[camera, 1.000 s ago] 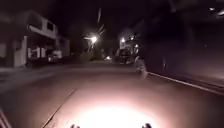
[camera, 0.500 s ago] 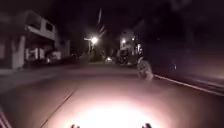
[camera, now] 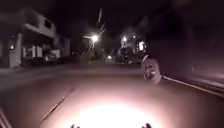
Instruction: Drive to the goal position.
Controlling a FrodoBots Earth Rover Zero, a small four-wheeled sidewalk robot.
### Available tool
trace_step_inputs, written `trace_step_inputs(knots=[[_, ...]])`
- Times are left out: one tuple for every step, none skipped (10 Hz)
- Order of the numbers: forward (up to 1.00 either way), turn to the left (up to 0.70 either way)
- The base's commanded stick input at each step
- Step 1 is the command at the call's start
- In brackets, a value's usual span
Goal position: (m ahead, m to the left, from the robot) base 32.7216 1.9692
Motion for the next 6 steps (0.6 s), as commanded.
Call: trace_step_inputs(knots=[[0.70, 0.00], [0.70, 0.00], [0.70, 0.00], [0.70, 0.00], [0.70, 0.00], [0.70, 0.00]])
